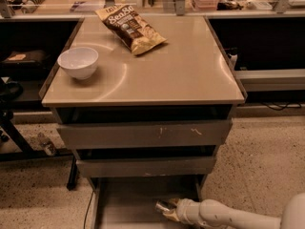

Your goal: Place redbull can into bottom drawer

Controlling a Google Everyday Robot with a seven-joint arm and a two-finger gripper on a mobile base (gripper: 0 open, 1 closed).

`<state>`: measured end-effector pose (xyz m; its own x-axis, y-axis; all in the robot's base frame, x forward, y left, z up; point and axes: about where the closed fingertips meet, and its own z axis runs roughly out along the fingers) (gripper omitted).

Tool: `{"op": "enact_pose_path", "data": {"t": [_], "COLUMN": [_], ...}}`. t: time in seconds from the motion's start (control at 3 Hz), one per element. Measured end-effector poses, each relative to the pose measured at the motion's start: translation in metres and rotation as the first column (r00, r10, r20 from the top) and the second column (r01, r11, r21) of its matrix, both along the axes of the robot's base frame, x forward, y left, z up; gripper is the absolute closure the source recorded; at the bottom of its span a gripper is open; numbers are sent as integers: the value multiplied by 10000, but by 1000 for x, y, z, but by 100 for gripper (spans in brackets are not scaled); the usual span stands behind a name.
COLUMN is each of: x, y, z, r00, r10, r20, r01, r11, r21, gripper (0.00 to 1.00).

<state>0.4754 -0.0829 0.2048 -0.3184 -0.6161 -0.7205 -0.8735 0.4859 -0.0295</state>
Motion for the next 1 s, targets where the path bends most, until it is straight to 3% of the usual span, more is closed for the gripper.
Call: {"op": "enact_pose_path", "data": {"t": [0.33, 0.67, 1.0], "x": [-3, 4, 9], "y": [22, 32, 34], "z": [-41, -72, -84], "r00": [9954, 9910, 9917], "r10": [642, 854, 846], "r20": [-711, -1033, -970], "r01": [-641, -850, -856], "r11": [9979, 9963, 9963], "r21": [34, 87, -59], "gripper": [100, 100, 100]}}
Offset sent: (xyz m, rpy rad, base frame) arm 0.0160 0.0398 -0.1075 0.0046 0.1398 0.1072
